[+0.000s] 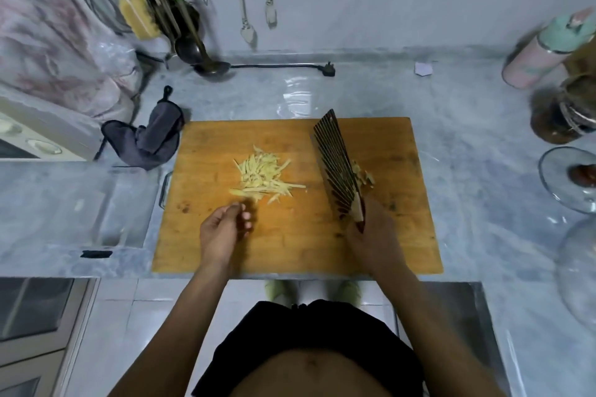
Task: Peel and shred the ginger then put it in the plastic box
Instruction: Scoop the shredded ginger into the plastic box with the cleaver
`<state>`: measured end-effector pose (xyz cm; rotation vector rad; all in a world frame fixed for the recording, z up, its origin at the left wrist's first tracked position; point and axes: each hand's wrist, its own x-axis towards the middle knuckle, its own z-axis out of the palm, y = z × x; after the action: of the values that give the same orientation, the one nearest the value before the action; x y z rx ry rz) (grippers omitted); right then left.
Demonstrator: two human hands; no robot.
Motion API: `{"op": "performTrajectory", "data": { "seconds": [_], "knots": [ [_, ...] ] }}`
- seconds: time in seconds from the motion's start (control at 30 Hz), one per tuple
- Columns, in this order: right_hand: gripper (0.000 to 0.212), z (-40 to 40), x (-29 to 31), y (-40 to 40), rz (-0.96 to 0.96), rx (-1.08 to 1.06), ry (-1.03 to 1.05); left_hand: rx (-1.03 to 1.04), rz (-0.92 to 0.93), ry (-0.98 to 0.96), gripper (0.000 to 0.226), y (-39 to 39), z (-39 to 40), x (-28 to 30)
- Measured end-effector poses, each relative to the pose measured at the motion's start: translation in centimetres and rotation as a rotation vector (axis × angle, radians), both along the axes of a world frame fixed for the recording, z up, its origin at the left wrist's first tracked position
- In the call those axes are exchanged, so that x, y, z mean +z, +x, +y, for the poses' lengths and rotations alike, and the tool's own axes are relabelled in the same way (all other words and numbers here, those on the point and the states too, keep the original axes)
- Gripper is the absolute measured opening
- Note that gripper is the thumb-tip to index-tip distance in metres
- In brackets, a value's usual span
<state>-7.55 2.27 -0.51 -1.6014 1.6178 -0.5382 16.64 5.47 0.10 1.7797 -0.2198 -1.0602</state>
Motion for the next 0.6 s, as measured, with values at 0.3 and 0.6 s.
{"op": "performTrajectory", "data": {
  "seconds": [0.3,0.6],
  "knots": [
    [0.054,0.4,2.7,4.9,0.474,0.22,0.003,0.058,-0.167,-0.019,0.019,-1.0,-0.5,-2.0],
    [0.055,1.6,2.2,10.1,0.442,0.392,-0.089,0.075,-0.251,-0.013,0.013,0.0,-1.1,-2.2]
  ]
}}
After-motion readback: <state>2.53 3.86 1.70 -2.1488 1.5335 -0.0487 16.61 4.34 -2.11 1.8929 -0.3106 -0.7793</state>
